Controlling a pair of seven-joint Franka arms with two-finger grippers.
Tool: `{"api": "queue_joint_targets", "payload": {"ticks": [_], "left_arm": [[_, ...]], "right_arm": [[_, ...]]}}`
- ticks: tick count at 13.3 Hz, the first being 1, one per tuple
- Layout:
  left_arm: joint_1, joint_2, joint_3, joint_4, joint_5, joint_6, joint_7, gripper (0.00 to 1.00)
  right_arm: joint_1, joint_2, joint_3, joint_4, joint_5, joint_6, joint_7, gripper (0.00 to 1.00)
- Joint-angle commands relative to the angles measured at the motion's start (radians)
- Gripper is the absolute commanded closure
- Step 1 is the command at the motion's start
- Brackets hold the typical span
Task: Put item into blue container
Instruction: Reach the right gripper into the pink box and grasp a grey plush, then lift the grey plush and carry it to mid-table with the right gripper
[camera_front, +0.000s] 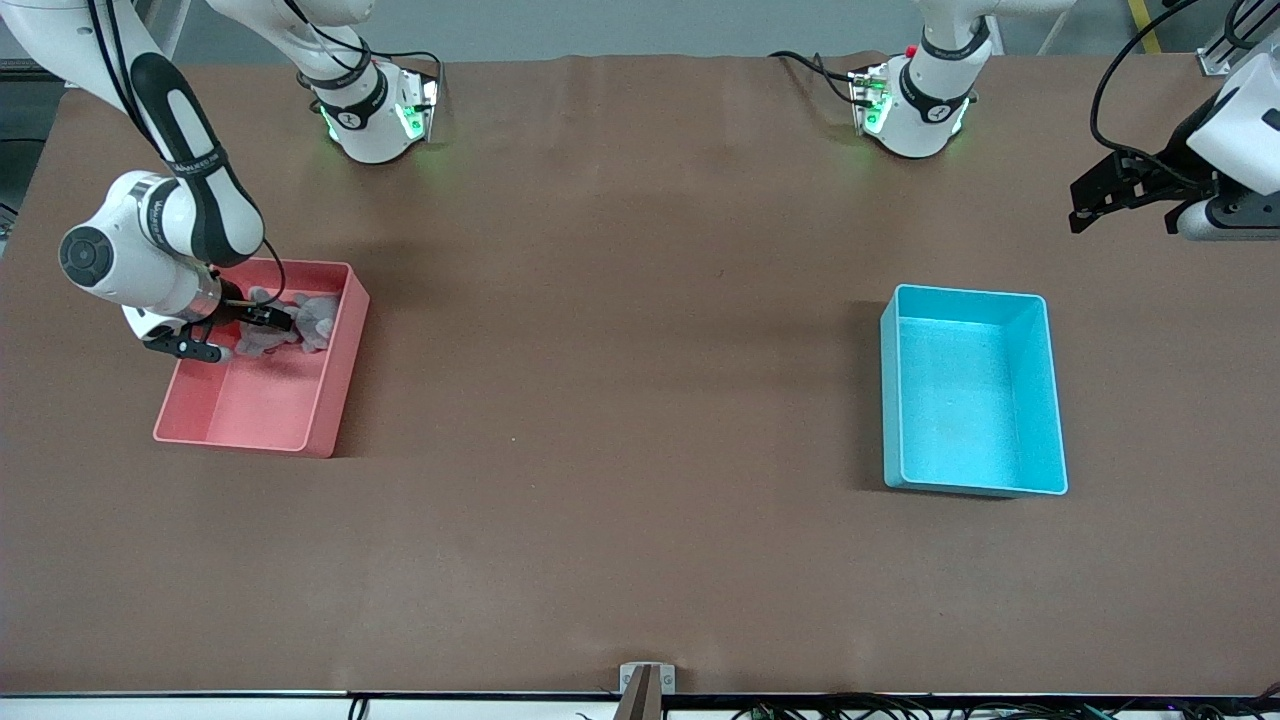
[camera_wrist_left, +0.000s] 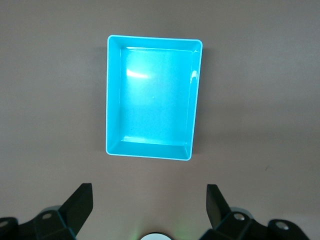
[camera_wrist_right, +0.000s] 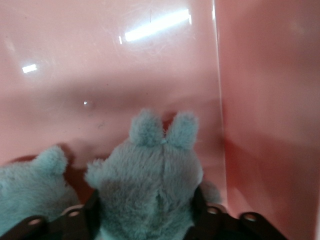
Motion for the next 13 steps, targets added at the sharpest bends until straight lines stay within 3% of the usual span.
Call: {"api": "queue_joint_targets", "payload": {"ticks": [1, 3, 6, 9, 13], "left_arm": [[0.007, 0.005, -0.005, 0.019, 0.019, -0.013, 0.017, 0.0], [0.007, 0.005, -0.005, 0.019, 0.019, -0.013, 0.013, 0.0], [0.009, 0.004, -0.003, 0.02, 0.019, -0.013, 0.013, 0.0], [0.009, 0.005, -0.003, 0.019, 0.021, -0.013, 0.007, 0.0], [0.012, 0.005, -0.002, 0.019, 0.021, -0.013, 0.014, 0.0]], "right_arm": [[-0.011, -0.006, 0.009, -0.005, 0.001, -0.005, 0.001, 0.57], [-0.011, -0.009, 0.009, 0.002, 0.001, -0.026, 0.001, 0.74], [-0.009, -0.022, 0.009, 0.065, 0.001, -0.118, 0.005, 0.89], [-0.008, -0.039, 0.009, 0.198, 0.006, -0.303, 0.01, 0.92], [0.06, -0.061, 0.018, 0.424, 0.015, -0.592, 0.186, 0.92]]}}
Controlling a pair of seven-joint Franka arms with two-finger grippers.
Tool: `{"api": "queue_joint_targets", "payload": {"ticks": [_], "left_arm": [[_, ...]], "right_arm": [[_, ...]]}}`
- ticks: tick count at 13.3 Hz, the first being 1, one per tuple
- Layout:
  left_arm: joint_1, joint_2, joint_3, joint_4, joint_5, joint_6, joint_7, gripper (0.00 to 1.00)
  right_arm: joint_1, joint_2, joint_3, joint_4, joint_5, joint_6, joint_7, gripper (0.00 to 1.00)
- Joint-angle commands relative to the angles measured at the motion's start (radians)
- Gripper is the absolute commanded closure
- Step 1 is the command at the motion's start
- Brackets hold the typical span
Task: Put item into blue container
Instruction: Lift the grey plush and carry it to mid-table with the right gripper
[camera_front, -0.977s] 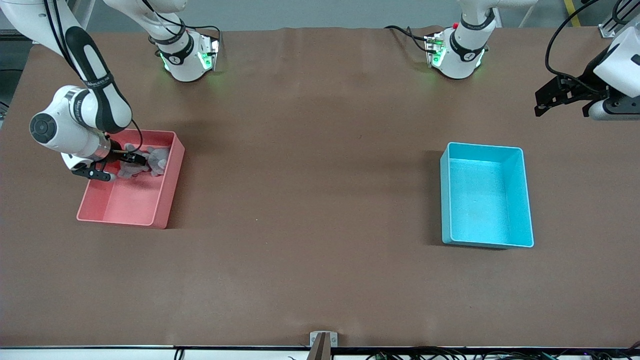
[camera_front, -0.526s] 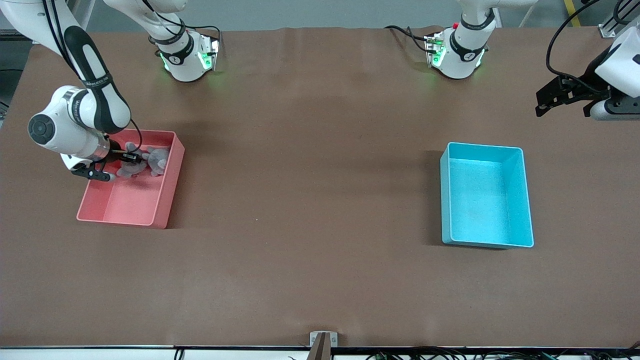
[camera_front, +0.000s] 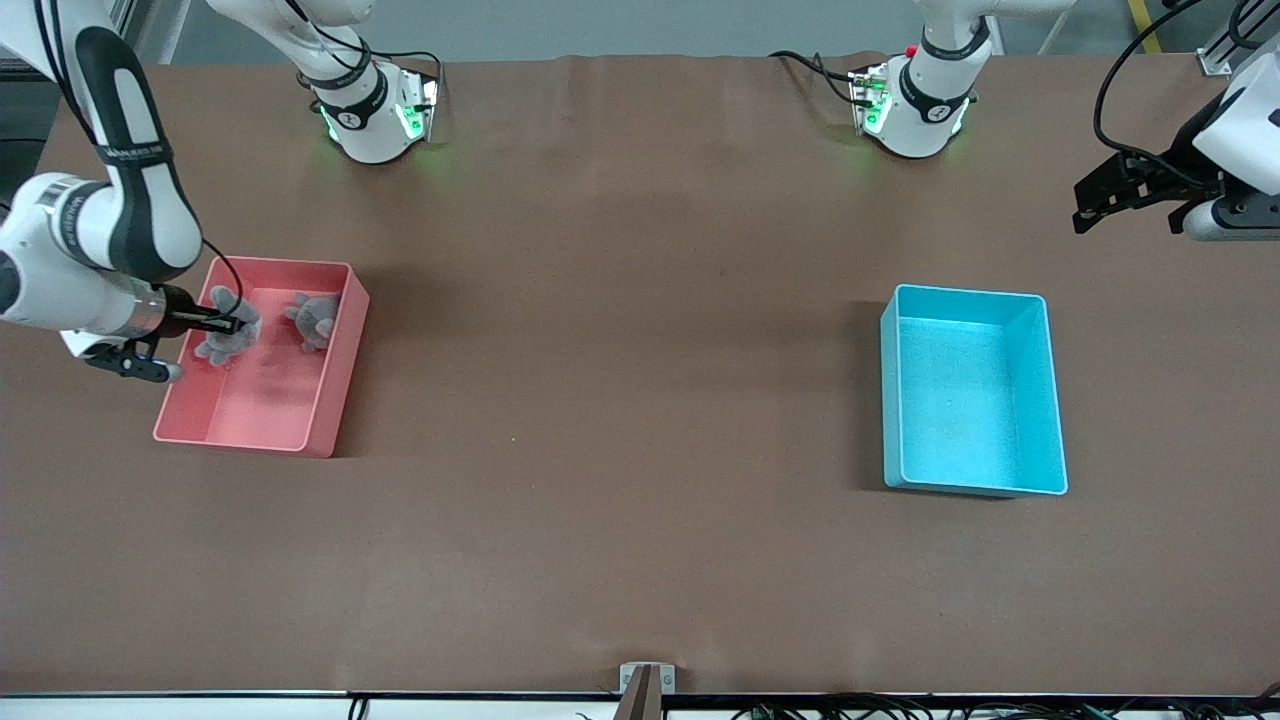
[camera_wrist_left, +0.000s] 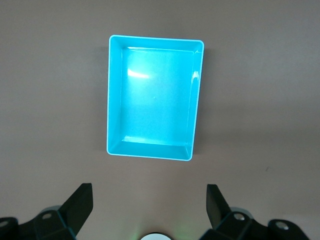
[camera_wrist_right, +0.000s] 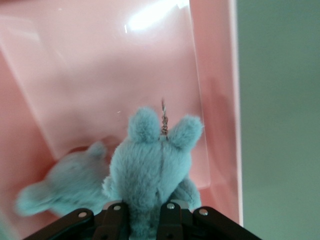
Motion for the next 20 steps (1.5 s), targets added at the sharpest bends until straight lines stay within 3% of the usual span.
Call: {"api": "queue_joint_targets", "payload": {"ticks": [1, 3, 7, 10, 13, 17, 20], "left_arm": [[0.01, 0.005, -0.005, 0.018, 0.021, -0.013, 0.017, 0.0], [0.009, 0.005, -0.003, 0.018, 0.021, -0.013, 0.017, 0.0], [0.01, 0.005, 0.0, 0.018, 0.021, -0.013, 0.019, 0.0], [0.01, 0.004, 0.0, 0.021, 0.019, -0.013, 0.017, 0.0], [0.01, 0.004, 0.0, 0.021, 0.016, -0.006, 0.016, 0.0], [0.009, 0.007, 0.0, 0.021, 0.017, 0.004, 0.004, 0.0], [0.009, 0.013, 0.0, 0.021, 0.019, 0.021, 0.004, 0.0]], "right_arm": [[0.072, -0.02, 0.014, 0.131, 0.015, -0.145, 0.153, 0.92], [0.128, -0.02, 0.05, 0.167, 0.021, -0.152, 0.276, 0.94], [0.195, -0.009, 0.147, 0.179, 0.174, -0.106, 0.527, 0.98], [0.371, 0.029, 0.158, 0.179, 0.178, 0.017, 0.817, 0.99], [0.526, 0.158, 0.158, 0.232, 0.179, 0.169, 1.067, 0.99], [0.666, 0.386, 0.158, 0.462, 0.172, 0.21, 1.333, 1.0], [0.711, 0.537, 0.156, 0.634, 0.167, 0.218, 1.454, 1.0]]}}
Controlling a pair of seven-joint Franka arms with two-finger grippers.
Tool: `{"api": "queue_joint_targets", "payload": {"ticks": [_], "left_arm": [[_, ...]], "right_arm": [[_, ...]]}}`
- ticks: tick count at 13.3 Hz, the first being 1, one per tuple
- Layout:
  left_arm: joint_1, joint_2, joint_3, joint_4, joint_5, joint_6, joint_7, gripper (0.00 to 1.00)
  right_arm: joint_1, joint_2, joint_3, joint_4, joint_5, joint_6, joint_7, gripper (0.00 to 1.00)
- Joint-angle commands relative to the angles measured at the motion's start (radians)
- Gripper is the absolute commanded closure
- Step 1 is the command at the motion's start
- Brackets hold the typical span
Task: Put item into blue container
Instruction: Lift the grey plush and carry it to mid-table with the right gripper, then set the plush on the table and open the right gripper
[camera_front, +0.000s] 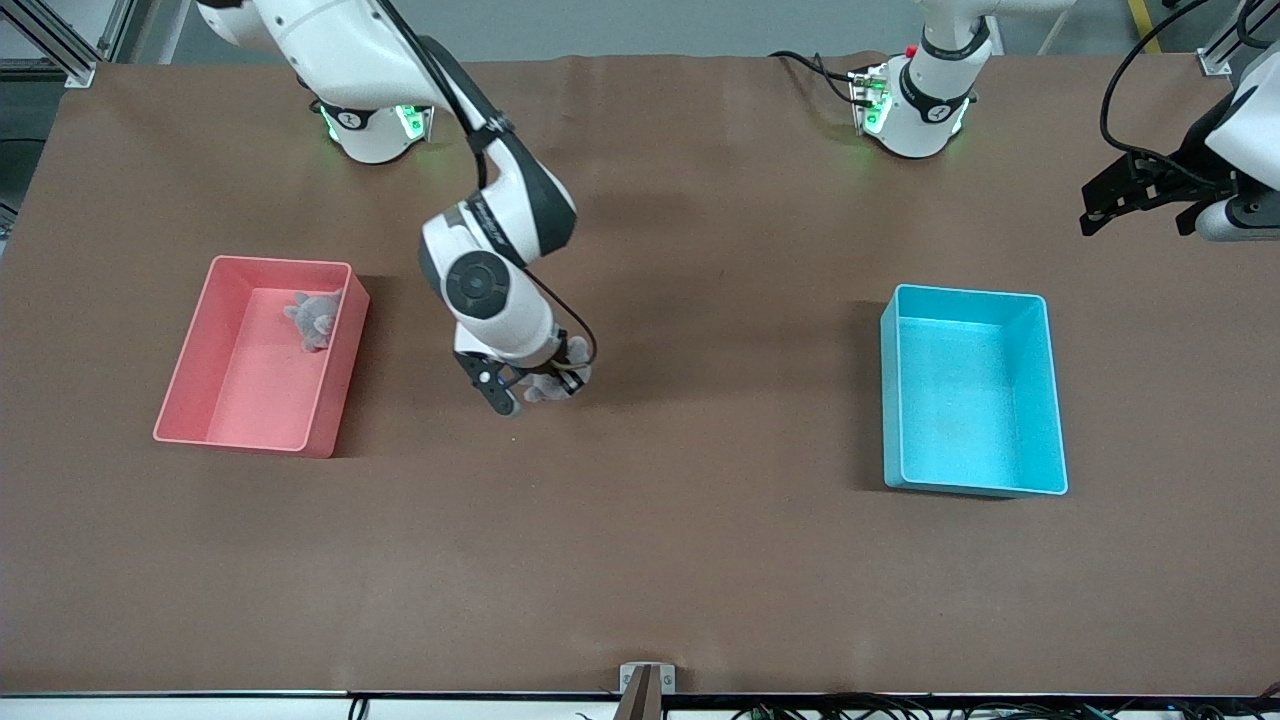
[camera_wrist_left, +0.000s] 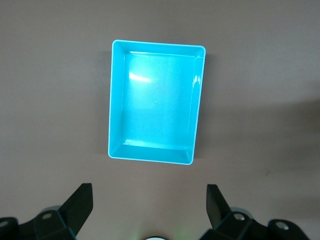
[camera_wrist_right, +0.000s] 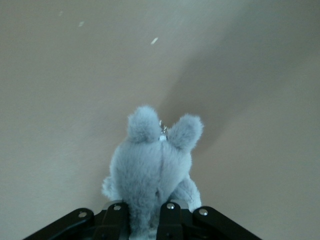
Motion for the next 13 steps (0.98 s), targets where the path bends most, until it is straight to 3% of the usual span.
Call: {"api": "queue_joint_targets", "payload": {"ticks": [1, 6, 7, 8, 10, 13], "left_arm": [[0.002, 0.018, -0.004, 0.015, 0.016, 0.007, 0.002, 0.0], [-0.001, 0.022, -0.006, 0.015, 0.01, 0.01, 0.002, 0.0], [-0.004, 0.026, -0.007, 0.015, 0.007, 0.017, 0.002, 0.0], [-0.007, 0.034, -0.009, 0.015, 0.005, 0.019, 0.002, 0.0], [-0.016, 0.051, -0.014, 0.015, 0.007, 0.024, 0.002, 0.0], [-0.079, 0.081, -0.014, 0.015, 0.002, 0.042, -0.001, 0.0]], "right_arm": [[0.025, 0.134, -0.011, 0.161, -0.002, 0.008, 0.099, 1.0], [0.077, 0.206, -0.012, 0.162, -0.006, 0.136, 0.167, 0.97], [0.077, 0.206, -0.012, 0.162, -0.006, 0.136, 0.167, 0.84], [0.074, 0.206, -0.012, 0.162, -0.006, 0.135, 0.163, 0.62], [0.065, 0.203, -0.015, 0.165, -0.013, 0.133, 0.155, 0.0], [0.028, 0.174, -0.017, 0.214, -0.038, 0.054, 0.135, 0.0]]}}
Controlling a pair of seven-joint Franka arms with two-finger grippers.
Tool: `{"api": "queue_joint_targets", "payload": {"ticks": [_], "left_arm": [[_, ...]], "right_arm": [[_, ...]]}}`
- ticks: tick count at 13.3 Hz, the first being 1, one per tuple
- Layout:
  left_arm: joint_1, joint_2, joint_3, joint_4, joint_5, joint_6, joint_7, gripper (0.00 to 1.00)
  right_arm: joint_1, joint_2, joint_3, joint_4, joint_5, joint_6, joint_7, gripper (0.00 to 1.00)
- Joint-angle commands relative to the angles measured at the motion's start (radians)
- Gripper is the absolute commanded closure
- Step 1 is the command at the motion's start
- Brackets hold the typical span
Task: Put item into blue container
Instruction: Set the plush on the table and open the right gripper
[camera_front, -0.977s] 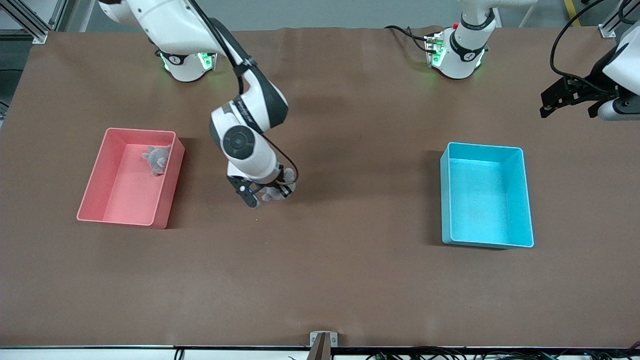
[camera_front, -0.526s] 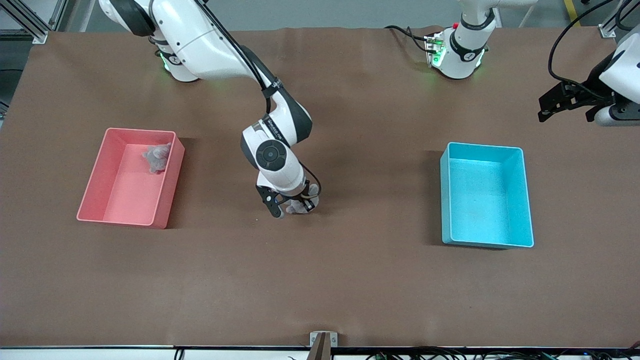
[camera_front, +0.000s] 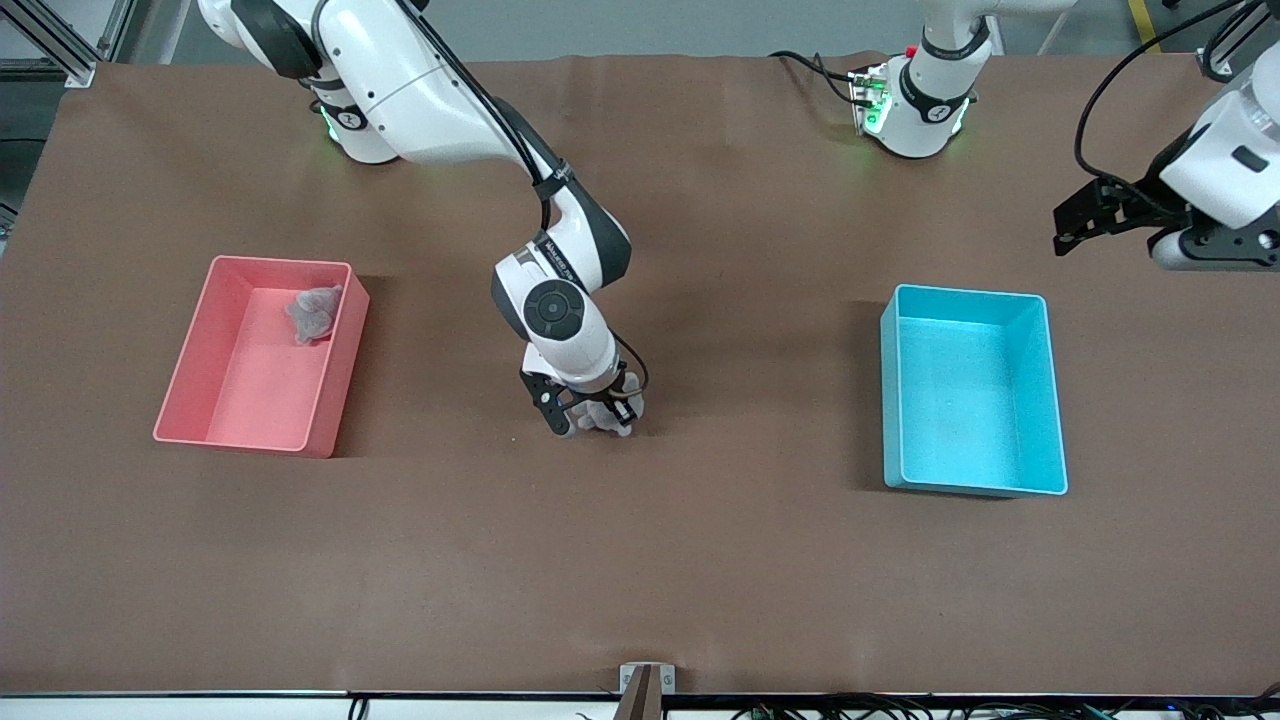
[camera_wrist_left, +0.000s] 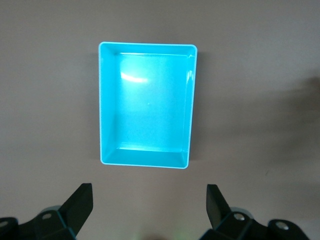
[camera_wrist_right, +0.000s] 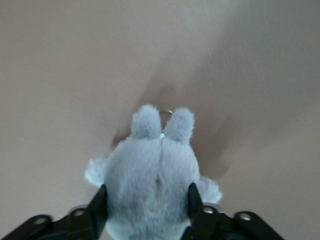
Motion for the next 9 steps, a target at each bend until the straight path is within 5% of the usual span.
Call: {"api": "queue_joint_targets", "payload": {"ticks": [1, 4, 9], "left_arm": [[-0.057, 0.038, -0.001, 0.015, 0.001, 0.025, -0.003, 0.0], [-0.137, 0.122, -0.001, 0.009, -0.012, 0.091, -0.015, 0.0], [-0.303, 0.341, -0.003, 0.015, -0.033, 0.351, -0.358, 0.0]], "right_arm": [[-0.047, -0.026, 0.006, 0.087, -0.014, -0.142, -0.044, 0.0], [-0.127, -0.11, 0.006, 0.132, -0.012, -0.345, -0.242, 0.0], [-0.343, -0.36, 0.004, -0.063, -0.015, -0.518, -0.742, 0.0]]}}
